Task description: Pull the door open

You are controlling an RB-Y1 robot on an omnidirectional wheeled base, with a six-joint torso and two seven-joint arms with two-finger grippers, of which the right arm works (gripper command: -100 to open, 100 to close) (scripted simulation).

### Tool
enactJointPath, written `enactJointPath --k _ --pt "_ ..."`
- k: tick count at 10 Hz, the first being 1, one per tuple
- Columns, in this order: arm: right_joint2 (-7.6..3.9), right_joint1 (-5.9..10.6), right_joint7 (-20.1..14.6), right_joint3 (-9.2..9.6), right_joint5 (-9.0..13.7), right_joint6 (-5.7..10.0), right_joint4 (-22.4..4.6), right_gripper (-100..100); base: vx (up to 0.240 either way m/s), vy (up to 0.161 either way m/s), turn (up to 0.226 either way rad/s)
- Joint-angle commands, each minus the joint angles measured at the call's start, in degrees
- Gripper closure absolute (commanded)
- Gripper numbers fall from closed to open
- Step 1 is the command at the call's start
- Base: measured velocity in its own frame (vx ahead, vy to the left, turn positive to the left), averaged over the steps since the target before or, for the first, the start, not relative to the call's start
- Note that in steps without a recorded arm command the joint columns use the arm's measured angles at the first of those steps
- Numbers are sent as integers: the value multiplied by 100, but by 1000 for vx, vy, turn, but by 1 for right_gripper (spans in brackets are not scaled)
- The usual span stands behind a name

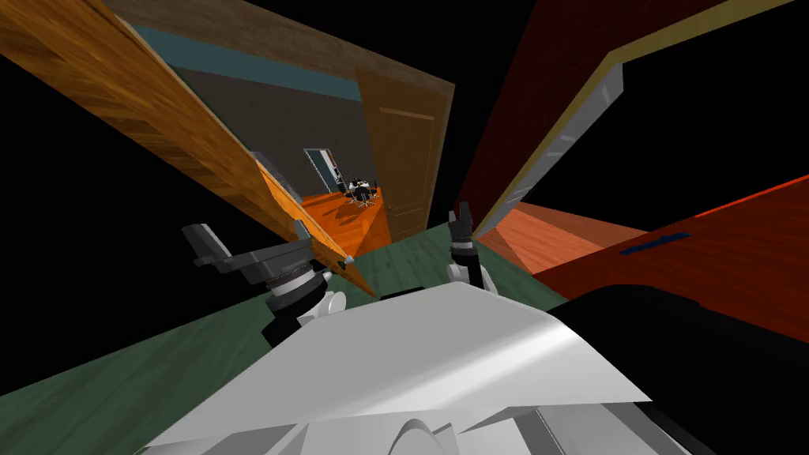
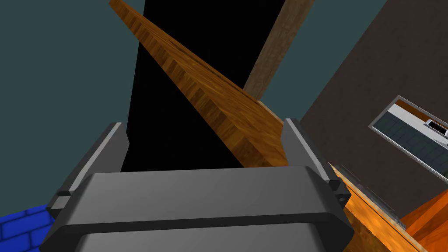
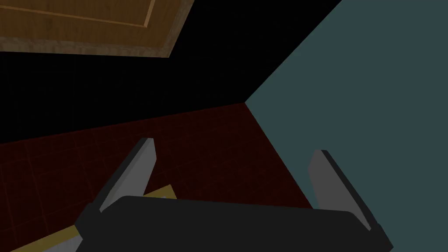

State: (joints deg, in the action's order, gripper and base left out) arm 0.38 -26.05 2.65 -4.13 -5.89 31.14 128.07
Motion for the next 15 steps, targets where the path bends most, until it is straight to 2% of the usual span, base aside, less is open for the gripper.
enactJointPath --k 1,6,7,15 --pt "-48 14 -131 -23 84 33 -122 -100 52 9 240" --pt "-198 71 -667 -116 429 169 -623 -100 70 -35 221" --pt "-238 91 -853 -148 550 217 -798 -100 77 -26 285" --pt "-383 185 -1742 -303 1122 442 -1630 -100 68 -39 203"
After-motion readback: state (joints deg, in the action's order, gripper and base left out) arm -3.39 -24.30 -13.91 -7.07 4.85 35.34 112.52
